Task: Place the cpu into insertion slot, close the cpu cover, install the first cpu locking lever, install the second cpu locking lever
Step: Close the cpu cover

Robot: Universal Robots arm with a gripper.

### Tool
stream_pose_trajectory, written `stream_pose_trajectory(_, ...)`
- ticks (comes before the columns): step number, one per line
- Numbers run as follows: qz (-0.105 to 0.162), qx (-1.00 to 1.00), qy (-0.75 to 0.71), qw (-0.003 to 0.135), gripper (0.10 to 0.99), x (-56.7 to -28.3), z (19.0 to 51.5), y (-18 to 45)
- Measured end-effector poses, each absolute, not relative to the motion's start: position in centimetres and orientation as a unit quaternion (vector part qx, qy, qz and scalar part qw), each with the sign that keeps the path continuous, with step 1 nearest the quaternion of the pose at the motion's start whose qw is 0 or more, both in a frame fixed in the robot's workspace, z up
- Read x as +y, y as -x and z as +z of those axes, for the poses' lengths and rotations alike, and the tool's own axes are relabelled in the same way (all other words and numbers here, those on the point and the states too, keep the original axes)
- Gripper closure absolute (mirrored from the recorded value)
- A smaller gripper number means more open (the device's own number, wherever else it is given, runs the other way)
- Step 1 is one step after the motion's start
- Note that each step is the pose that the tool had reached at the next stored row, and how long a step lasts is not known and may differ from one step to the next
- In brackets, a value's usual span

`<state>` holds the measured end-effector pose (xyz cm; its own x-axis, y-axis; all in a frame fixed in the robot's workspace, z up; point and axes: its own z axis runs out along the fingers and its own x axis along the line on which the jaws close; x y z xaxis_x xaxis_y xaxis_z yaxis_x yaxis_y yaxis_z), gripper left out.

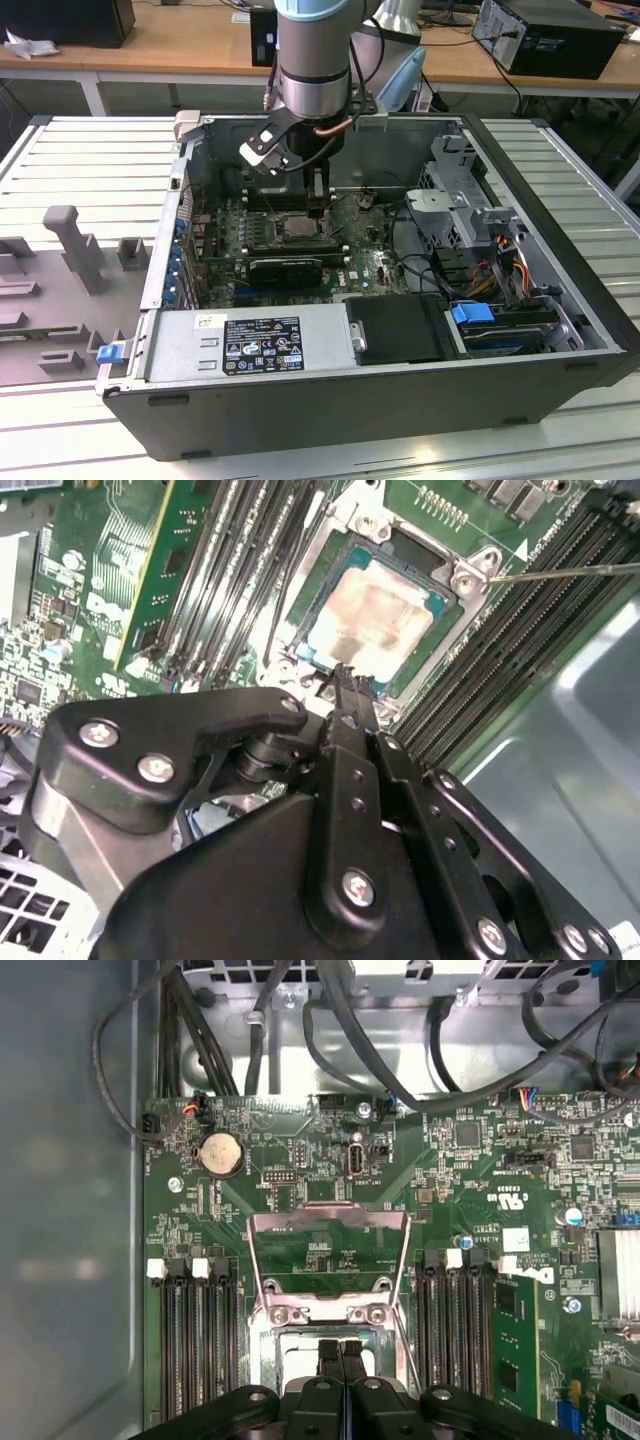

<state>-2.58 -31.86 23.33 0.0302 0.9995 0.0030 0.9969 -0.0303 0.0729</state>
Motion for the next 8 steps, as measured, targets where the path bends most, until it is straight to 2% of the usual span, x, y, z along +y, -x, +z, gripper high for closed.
stream_pose_trajectory(8,0.026,0.696,-0.717,0.025,0.98,-31.9,26.0,2.0)
